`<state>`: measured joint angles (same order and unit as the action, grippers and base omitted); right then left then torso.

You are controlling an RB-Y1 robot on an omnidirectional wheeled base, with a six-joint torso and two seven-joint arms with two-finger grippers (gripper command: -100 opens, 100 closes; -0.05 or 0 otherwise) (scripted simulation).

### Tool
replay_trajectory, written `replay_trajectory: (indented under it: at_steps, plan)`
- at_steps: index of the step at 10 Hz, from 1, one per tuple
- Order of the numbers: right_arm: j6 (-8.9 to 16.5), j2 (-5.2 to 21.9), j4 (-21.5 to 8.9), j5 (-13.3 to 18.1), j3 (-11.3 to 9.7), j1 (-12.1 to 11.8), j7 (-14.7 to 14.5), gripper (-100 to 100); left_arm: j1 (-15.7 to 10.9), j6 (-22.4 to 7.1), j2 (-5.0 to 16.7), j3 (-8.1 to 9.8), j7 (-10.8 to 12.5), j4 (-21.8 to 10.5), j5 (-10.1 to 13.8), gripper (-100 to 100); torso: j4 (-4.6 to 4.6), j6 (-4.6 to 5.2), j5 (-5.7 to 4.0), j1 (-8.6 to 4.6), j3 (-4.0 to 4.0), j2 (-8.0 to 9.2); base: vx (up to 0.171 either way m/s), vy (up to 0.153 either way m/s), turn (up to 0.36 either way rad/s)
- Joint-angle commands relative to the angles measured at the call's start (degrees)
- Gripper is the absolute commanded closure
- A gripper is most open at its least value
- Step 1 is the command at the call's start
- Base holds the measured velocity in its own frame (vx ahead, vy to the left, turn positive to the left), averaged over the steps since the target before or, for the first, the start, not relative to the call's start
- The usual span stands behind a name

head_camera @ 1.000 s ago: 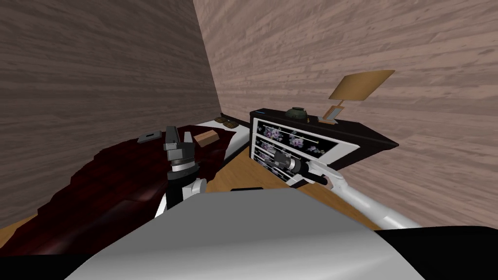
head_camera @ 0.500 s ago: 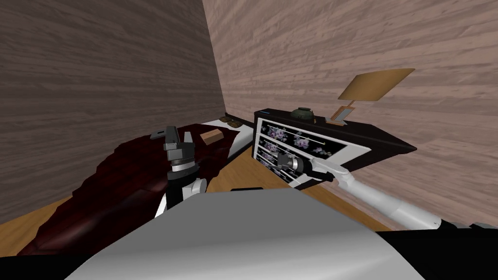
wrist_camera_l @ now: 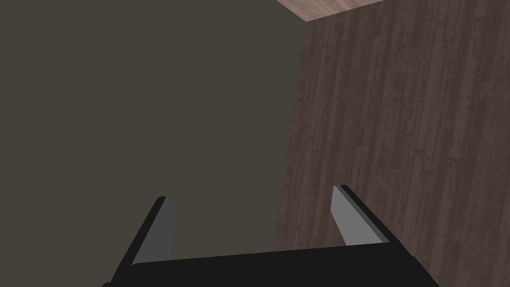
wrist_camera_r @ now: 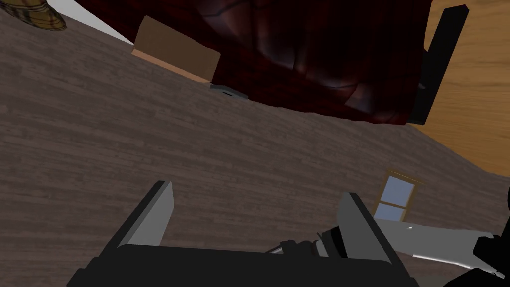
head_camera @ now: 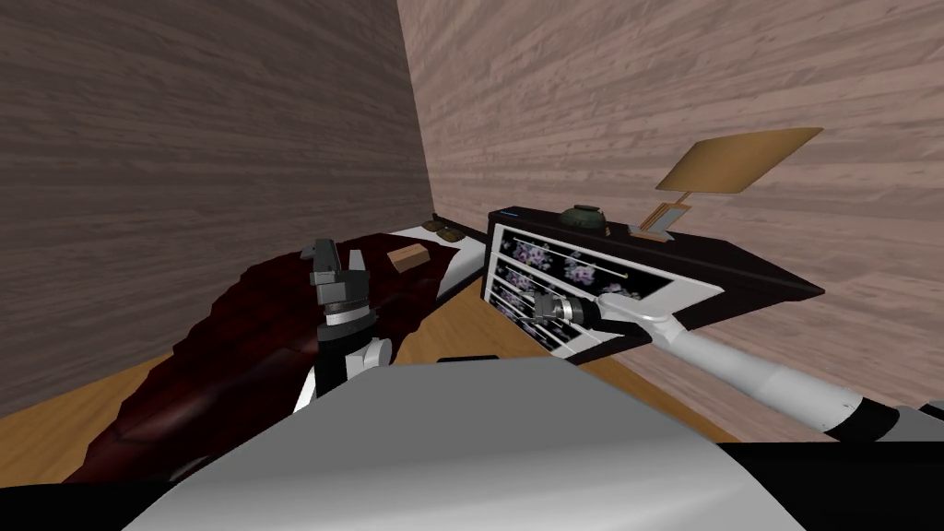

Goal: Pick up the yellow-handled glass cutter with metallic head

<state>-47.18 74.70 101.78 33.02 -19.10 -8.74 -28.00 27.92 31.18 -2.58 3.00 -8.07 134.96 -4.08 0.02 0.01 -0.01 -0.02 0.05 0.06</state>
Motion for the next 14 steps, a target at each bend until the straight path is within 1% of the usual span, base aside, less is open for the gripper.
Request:
replay_trajectory:
  at_steps: [1, 2, 3, 4, 5, 6, 7, 8, 9, 10, 11, 12, 13, 14]
  plan:
    - [-0.54, 2.86, -0.54, 0.5, -0.1, 0.17, -1.24, -100, 0.0, 0.0, 0.0, 0.0, 0.0, 0.0, 0.0, 0, 0.0, 0.0, 0.0, 0.0, 0.0, 0.0, -0.012, 0.025, 0.095]
    - [-0.54, 3.95, -0.54, 0.5, -0.1, 0.17, -1.24, -100, 0.01, 0.0, 0.0, 0.01, 0.0, 0.0, 0.0, 0, 0.01, 0.05, 0.01, 0.0, 0.01, 0.01, -0.005, 0.011, -0.018]
    - [-2.04, 6.19, -3.29, 2.17, -1.43, 1.52, -3.99, -100, 0.01, 0.0, 0.0, 0.01, 0.0, 0.0, 0.0, 0, 0.01, 0.06, 0.0, -0.04, 0.01, 0.01, -0.007, 0.023, 0.153]
    - [-2.04, 8.19, -3.52, 2.17, -1.43, 1.52, -3.99, -100, 0.0, 0.0, 0.0, 0.0, 0.0, 0.0, 0.0, 0, 0.01, 0.01, 0.01, -0.01, 0.0, 0.0, -0.003, 0.018, 0.104]
    - [-3.57, 10.14, -5.64, 3.74, -2.73, 2.86, -6.75, -100, 0.01, 0.0, 0.0, 0.01, 0.0, 0.0, 0.0, 0, 0.0, 0.06, 0.0, -0.04, 0.0, 0.0, -0.002, 0.023, 0.155]
    - [-3.57, 12.09, -6.56, 3.74, -2.73, 2.86, -6.75, -100, 0.0, 0.0, 0.0, 0.0, 0.0, 0.0, 0.0, 0, 0.0, 0.02, 0.01, -0.01, -0.01, -0.02, 0.0, 0.019, 0.081]
    - [-5.12, 14.17, -8.29, 5.19, -4.01, 4.17, -9.44, -100, 0.01, 0.0, 0.0, 0.01, 0.0, 0.0, 0.0, 0, 0.0, 0.05, 0.01, -0.02, -0.01, -0.03, 0.005, 0.02, 0.143]
    - [-5.12, 15.28, -9.62, 5.19, -4.01, 4.17, -9.5, -100, 0.01, 0.0, 0.0, 0.0, 0.0, 0.0, 0.0, 0, -0.01, 0.02, -0.01, -0.02, -0.03, -0.06, 0.004, 0.013, 0.088]
    - [-5.12, 16.3, -9.62, 5.19, -4.01, 4.17, -9.5, -100, 0.01, 0.0, 0.0, 0.01, 0.0, 0.0, 0.0, 0, 0.0, 0.06, 0.0, -0.05, -0.02, -0.05, 0.0, 0.0, 0.0]
    - [-6.67, 18.2, -12.25, 6.53, -5.25, 5.43, -11.86, -100, 0.01, 0.0, 0.0, 0.01, 0.0, 0.0, 0.0, 0, 0.0, 0.08, -0.02, -0.08, 0.0, -0.01, 0.005, 0.01, 0.142]
    - [-6.67, 20.13, -12.69, 6.53, -5.25, 5.43, -12.23, -100, 0.01, 0.0, 0.0, 0.0, 0.0, 0.0, 0.0, 0, 0.0, 0.03, -0.01, -0.06, -0.01, -0.03, 0.006, 0.005, 0.091]
    - [-8.23, 22.58, -14.14, 7.74, -6.46, 6.65, -14.53, -100, 0.01, 0.0, 0.0, 0.01, 0.0, 0.0, 0.0, 0, 0.0, 0.06, 0.0, -0.07, -0.01, -0.04, 0.01, 0.005, 0.131]
    - [-8.23, 23.81, -15.74, 7.74, -6.46, 6.65, -14.93, -100, 0.01, 0.0, 0.0, 0.01, 0.0, 0.0, 0.0, 0, -0.01, 0.03, -0.02, -0.07, -0.03, -0.06, 0.01, 0.002, 0.071]
    - [-9.79, 26.05, -17.41, 8.83, -7.61, 7.82, -17.58, -100, 0.01, 0.0, 0.0, 0.01, 0.0, 0.0, 0.0, 0, 0.0, 0.07, -0.02, -0.08, -0.02, -0.05, 0.013, 0.005, 0.13]
